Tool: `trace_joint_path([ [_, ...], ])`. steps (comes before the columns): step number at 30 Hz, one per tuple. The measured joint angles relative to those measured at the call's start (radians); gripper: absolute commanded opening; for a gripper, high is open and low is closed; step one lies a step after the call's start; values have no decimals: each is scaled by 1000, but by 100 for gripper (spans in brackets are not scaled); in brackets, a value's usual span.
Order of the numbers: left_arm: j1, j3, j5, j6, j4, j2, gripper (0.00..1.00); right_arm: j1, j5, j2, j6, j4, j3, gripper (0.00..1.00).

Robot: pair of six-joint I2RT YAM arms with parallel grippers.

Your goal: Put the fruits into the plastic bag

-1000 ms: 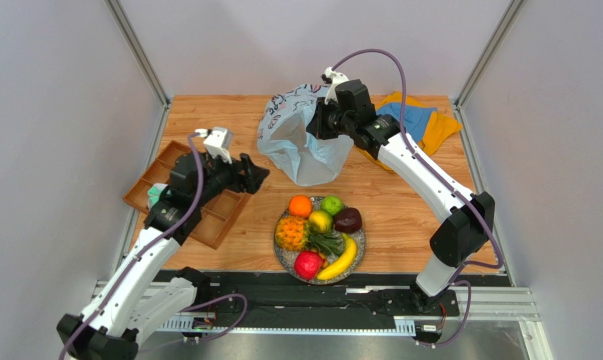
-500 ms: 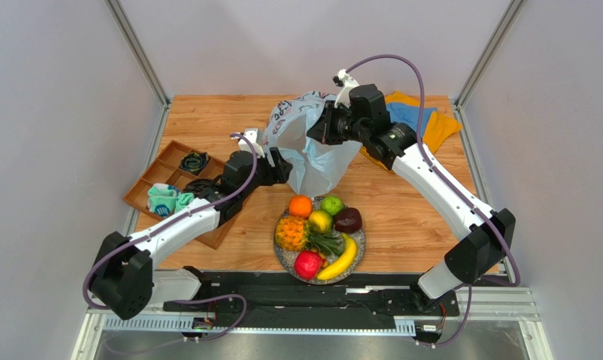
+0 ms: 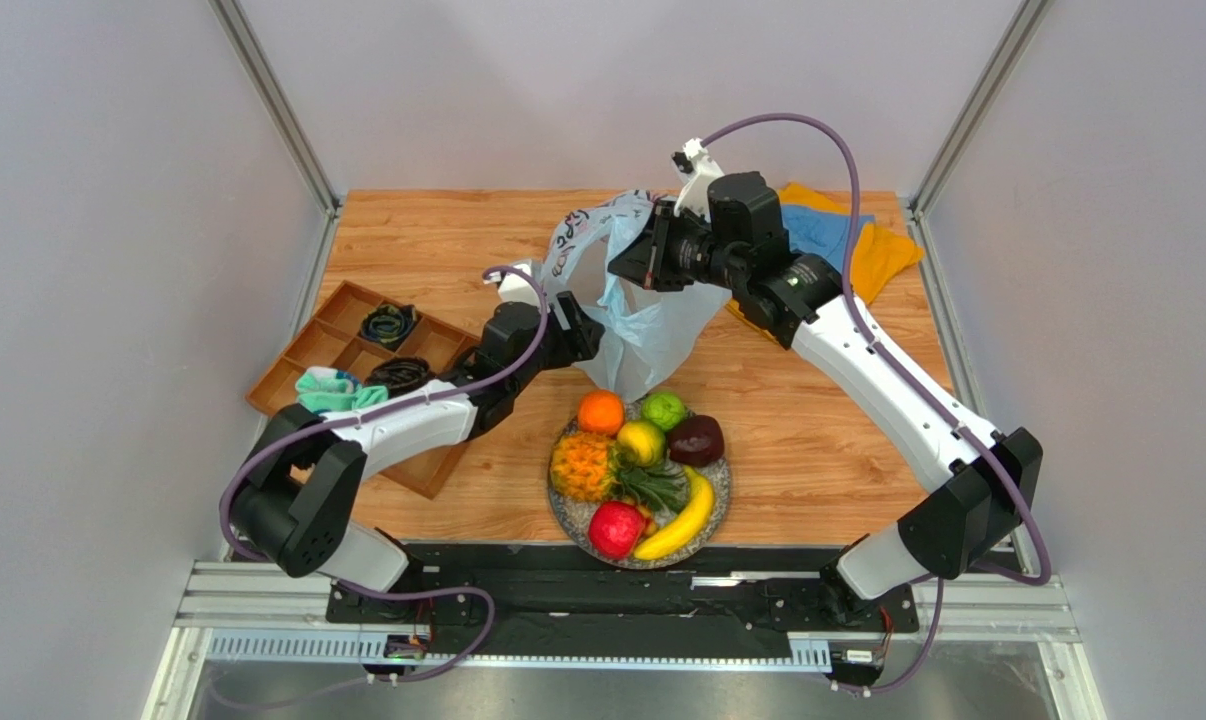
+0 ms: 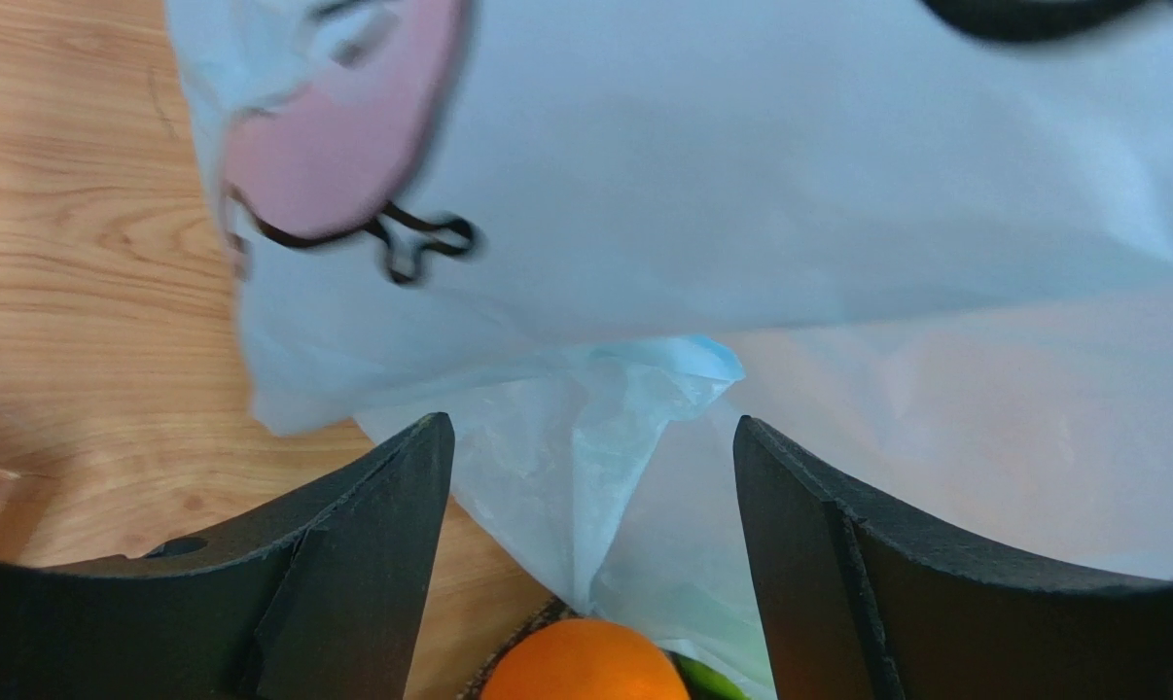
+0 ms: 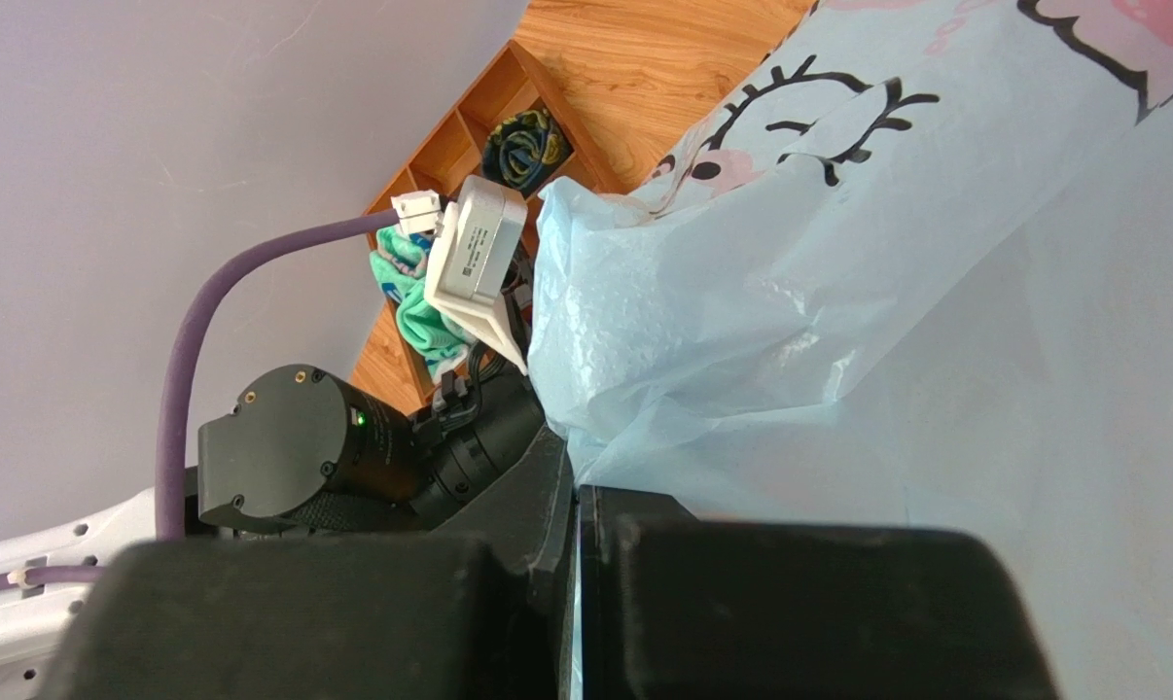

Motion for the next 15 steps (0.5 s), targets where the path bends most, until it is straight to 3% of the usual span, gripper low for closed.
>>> trace_joint_path([
  [15,-47,75,3,-88,47,172,81,0,-29,-5,24,38,-38,0],
])
